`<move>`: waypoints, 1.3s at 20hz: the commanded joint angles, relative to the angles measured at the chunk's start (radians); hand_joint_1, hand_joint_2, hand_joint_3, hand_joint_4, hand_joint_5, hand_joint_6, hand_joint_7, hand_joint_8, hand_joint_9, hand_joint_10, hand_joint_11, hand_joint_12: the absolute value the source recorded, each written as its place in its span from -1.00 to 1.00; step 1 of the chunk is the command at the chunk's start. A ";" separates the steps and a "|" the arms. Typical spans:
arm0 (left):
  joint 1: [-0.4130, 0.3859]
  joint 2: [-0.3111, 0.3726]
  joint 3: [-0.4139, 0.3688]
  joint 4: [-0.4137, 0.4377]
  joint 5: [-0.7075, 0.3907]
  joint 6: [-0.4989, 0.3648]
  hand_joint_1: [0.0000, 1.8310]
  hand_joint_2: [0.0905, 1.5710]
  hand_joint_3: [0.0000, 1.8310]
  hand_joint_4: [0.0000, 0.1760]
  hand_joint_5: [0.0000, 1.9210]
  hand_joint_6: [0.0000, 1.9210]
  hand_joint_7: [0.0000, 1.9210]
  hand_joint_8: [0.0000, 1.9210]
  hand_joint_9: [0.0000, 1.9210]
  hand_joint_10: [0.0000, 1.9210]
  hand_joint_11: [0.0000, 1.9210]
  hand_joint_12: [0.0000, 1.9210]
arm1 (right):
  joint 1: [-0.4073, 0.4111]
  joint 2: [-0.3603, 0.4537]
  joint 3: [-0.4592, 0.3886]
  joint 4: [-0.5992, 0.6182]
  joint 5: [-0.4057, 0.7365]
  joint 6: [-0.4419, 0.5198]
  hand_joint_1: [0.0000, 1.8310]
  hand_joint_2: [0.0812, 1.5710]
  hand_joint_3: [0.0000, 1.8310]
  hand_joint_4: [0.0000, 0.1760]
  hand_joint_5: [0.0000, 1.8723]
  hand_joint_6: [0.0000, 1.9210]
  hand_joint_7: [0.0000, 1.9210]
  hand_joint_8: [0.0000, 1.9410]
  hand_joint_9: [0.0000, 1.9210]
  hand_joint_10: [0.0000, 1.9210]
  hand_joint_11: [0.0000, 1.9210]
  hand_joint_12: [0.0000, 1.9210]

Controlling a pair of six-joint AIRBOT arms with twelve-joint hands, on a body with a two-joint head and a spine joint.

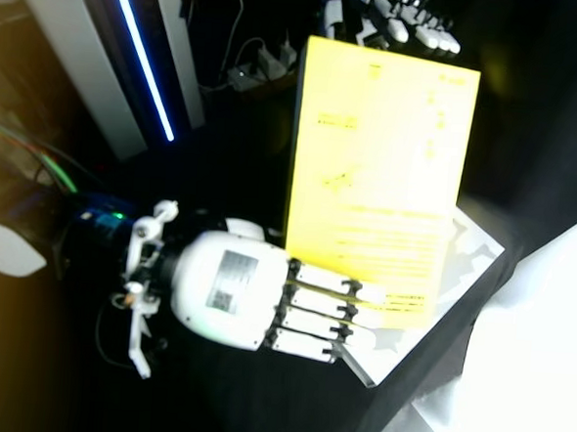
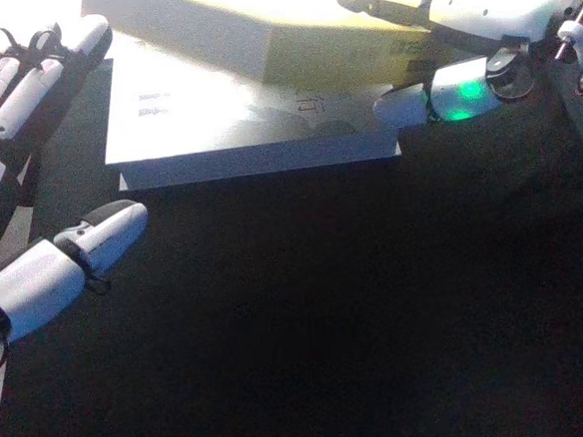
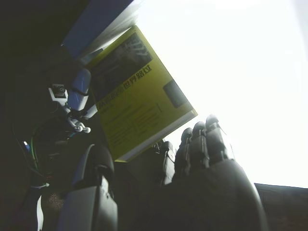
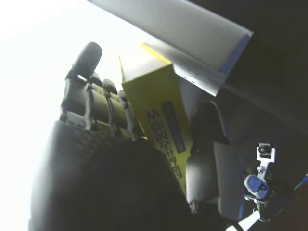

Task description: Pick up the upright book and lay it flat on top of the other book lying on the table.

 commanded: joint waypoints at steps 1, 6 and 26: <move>-0.005 0.005 0.000 0.027 -0.127 0.000 -0.47 0.54 -1.00 0.86 -1.00 -1.00 -1.00 -1.00 -1.00 -1.00 -1.00 -1.00 | 0.016 0.017 -0.003 0.028 0.107 0.004 -0.61 0.33 -1.00 -0.19 -1.00 -1.00 -1.00 -1.00 -1.00 -1.00 -1.00 0.12; -0.002 0.005 -0.001 0.022 -0.127 0.000 -0.46 0.53 -1.00 0.99 -1.00 -1.00 -1.00 -1.00 -1.00 -1.00 -1.00 -1.00 | 0.035 0.065 -0.051 -0.001 0.107 0.004 -0.67 0.31 -1.00 -0.15 -1.00 -1.00 -1.00 -1.00 -1.00 -1.00 -1.00 -0.98; 0.006 0.006 -0.003 0.017 -0.133 0.000 -0.41 0.52 -1.00 0.96 -1.00 -1.00 -1.00 -1.00 -1.00 -1.00 -1.00 -1.00 | 0.178 0.142 -0.140 -0.181 -0.003 0.009 -0.68 0.19 -1.00 0.34 -1.00 -1.00 -1.00 -1.00 -1.00 -1.00 -1.00 -1.00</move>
